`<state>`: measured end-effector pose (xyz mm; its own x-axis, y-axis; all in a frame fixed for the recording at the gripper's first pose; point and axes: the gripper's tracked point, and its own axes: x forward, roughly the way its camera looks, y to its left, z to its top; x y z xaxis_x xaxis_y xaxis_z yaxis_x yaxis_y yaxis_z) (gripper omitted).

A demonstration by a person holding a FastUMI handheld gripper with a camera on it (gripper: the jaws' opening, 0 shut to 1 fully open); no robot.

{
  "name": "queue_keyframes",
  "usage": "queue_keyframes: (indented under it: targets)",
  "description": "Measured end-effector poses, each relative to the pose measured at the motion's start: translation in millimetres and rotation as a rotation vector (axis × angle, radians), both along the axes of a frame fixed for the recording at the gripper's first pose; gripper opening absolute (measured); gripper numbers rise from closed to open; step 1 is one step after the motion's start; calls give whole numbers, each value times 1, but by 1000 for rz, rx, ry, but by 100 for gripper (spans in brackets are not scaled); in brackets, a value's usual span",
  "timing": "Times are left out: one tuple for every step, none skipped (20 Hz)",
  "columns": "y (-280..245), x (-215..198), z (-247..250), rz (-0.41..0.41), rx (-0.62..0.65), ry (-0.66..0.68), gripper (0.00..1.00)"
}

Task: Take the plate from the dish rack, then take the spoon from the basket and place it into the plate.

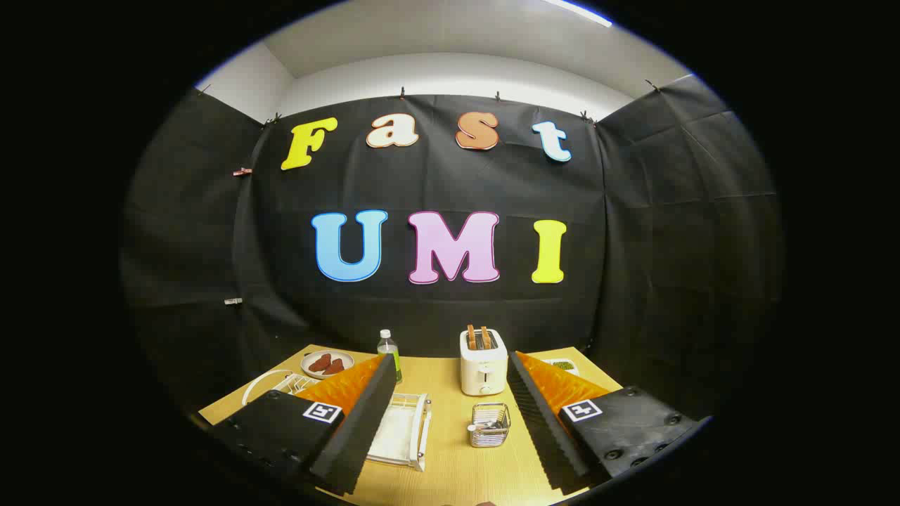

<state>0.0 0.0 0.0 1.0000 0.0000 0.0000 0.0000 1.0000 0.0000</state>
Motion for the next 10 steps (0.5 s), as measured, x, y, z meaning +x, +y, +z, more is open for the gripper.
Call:
queue_keyframes:
  targets:
    - [-3,0,0,-3,2,3,97]
    - [-6,0,1,-8,7,2,97]
    - [-10,-1,3,-14,15,-3,97]
    - [-12,-1,5,-18,24,-8,97]
    - [-15,-1,6,-24,31,-11,97]
    - [-19,0,6,-29,38,-13,97]
    - [-23,1,6,-33,49,-13,97]
    - [-25,1,6,-36,58,-12,97]
    - [-27,2,5,-41,67,-9,97]
    - [-29,3,4,-44,73,-6,97]
